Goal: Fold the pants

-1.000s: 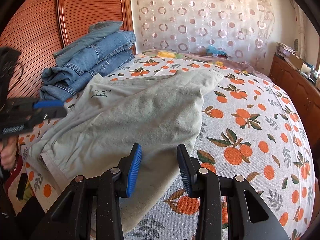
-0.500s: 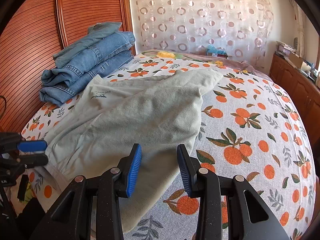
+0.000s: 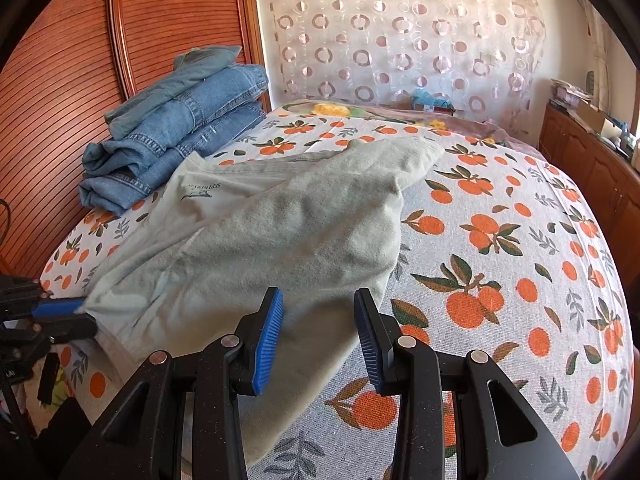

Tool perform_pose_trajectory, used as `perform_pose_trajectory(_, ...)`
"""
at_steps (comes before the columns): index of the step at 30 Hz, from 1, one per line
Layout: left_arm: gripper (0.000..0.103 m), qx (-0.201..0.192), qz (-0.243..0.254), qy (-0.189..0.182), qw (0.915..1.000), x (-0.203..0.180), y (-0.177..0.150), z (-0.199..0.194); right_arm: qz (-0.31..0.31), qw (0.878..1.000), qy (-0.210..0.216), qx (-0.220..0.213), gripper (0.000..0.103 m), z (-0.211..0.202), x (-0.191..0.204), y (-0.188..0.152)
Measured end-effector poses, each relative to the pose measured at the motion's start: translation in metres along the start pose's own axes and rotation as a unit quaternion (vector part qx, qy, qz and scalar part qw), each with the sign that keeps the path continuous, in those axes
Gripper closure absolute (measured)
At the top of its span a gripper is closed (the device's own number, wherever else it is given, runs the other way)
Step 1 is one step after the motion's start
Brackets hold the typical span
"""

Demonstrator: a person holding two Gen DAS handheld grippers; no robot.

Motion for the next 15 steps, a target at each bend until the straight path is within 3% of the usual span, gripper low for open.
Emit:
perform_pose_trajectory(6, 0.092, -0.020, -0.022, 0.000, 0.9996, 0.013, 0.008, -0.032, 0.022, 1.000, 0.004, -0.006, 0.065, -0.004, -0.006, 0.000)
perform_pose_trajectory(15, 0.086, 0.028, -0.040, 0.011, 0.9988, 0.025, -0.020, -0.021, 0.017, 1.000, 0.003, -0.003, 0.065, -0.003, -0.004, 0.000)
Point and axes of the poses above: each gripper's, at about its wrist camera, not at the fingertips, and z roughly the way its jaws point, x to its left, y to its top, the point moved 7 cm from there along z, roughly the way its jaws point, and after that the axes turned 2 degrees about -x, right-handed, at the moved point
